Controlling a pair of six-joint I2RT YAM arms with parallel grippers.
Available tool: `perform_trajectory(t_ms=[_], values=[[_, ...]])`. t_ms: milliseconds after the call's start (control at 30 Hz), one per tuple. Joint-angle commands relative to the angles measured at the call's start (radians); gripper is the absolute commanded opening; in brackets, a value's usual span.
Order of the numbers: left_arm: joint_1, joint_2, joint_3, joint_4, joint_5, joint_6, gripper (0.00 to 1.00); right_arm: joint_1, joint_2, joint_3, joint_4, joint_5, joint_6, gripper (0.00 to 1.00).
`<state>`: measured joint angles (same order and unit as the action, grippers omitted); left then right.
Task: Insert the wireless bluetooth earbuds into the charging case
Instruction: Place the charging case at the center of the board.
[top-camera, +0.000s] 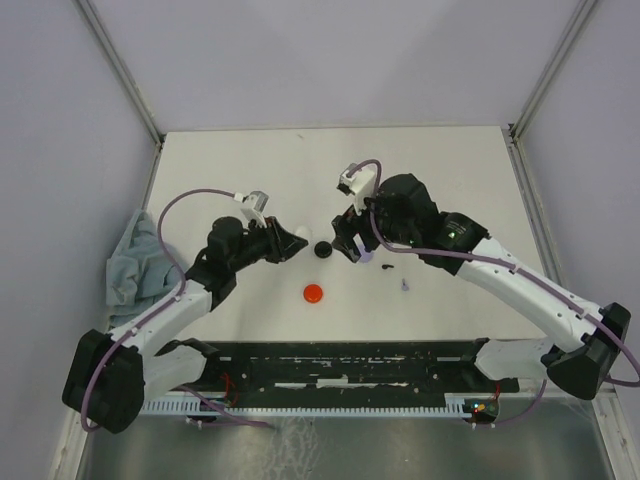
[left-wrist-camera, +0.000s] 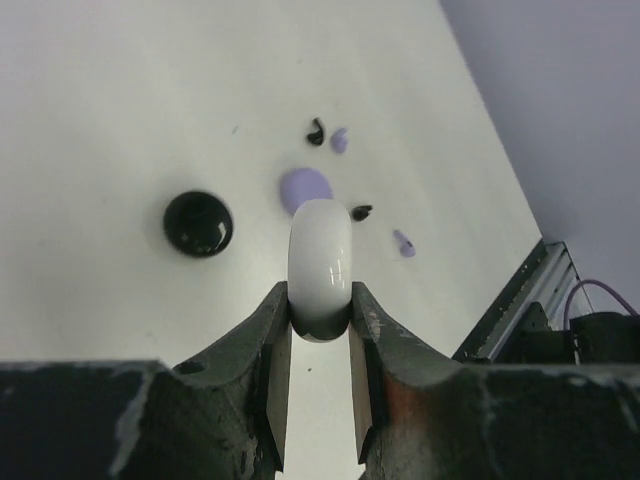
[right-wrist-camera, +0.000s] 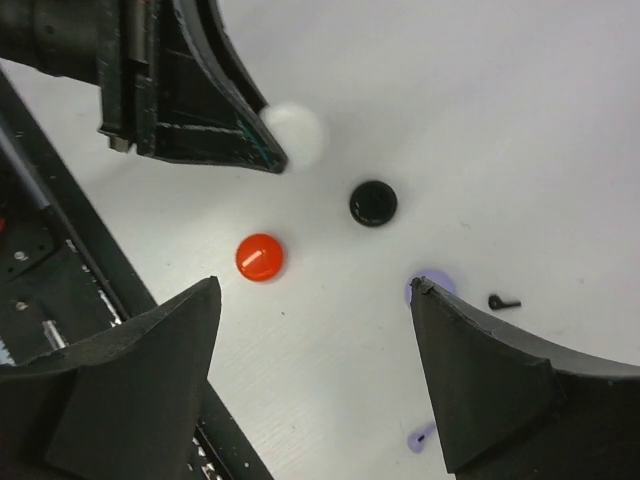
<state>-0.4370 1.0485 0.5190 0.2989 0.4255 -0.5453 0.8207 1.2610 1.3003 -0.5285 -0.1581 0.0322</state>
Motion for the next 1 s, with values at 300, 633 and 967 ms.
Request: perform_trajectory(t_ms=[300, 633, 967], values=[[0.091, 0.28, 0.057, -0.223, -0.242, -0.257, 0.03, -0.043, -0.047, -0.25, 0.034, 0.328, 0.2, 0.86], [0.151, 0.357, 0.052, -0.234, -0.301, -0.31, 0.28, -0.067, -0.025, -0.298, 0.031, 0.318, 0.231, 0.85], [0.17, 0.321, 0.065, -0.404, -0.39, -0.228, 0.69, -0.07, 0.019, -0.295, 0.046, 0.304, 0.247, 0.85]])
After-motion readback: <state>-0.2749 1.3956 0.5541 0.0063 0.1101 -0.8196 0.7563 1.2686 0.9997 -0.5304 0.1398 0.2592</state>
